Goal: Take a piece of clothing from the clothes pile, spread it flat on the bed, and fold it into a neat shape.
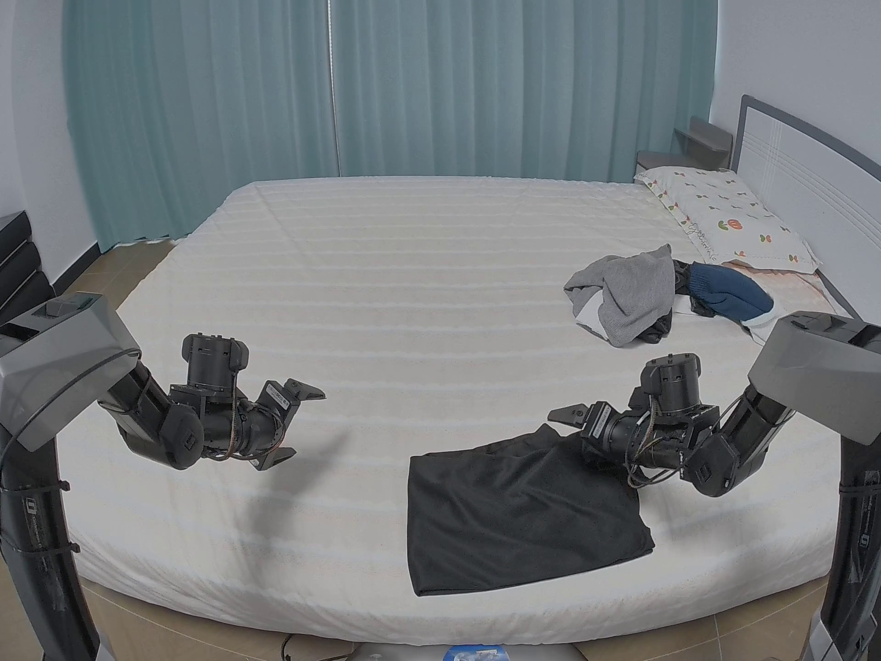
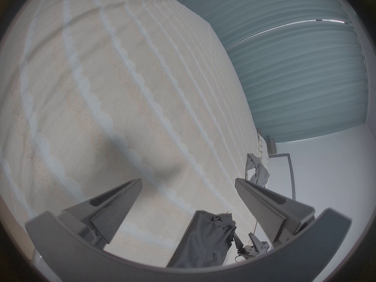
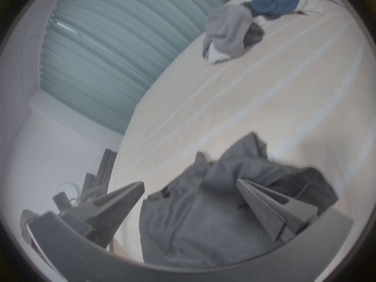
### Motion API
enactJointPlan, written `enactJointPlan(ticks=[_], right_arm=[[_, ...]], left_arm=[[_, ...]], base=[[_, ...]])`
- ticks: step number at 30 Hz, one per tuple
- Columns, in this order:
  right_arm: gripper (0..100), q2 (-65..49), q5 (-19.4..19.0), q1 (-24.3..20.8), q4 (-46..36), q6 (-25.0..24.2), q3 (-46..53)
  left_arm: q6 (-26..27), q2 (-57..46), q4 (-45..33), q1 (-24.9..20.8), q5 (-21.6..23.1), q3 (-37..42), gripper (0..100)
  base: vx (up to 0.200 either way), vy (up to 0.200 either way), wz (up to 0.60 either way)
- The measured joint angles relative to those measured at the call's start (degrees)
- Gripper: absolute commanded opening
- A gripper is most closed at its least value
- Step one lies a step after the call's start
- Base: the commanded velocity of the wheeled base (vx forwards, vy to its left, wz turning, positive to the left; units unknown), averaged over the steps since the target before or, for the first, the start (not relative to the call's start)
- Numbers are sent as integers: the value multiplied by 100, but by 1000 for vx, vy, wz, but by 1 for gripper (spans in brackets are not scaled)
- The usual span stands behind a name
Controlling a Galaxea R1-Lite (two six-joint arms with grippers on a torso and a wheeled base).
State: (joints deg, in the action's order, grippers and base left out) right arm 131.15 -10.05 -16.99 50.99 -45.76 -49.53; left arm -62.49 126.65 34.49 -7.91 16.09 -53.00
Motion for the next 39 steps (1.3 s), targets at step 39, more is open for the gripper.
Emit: enactJointPlan(ticks=[39], right_arm=[[100, -122, -249, 656, 93, 71, 284]], left_arm=[[15, -79, -26, -443, -24, 188, 100]], base=[[0, -77, 0]])
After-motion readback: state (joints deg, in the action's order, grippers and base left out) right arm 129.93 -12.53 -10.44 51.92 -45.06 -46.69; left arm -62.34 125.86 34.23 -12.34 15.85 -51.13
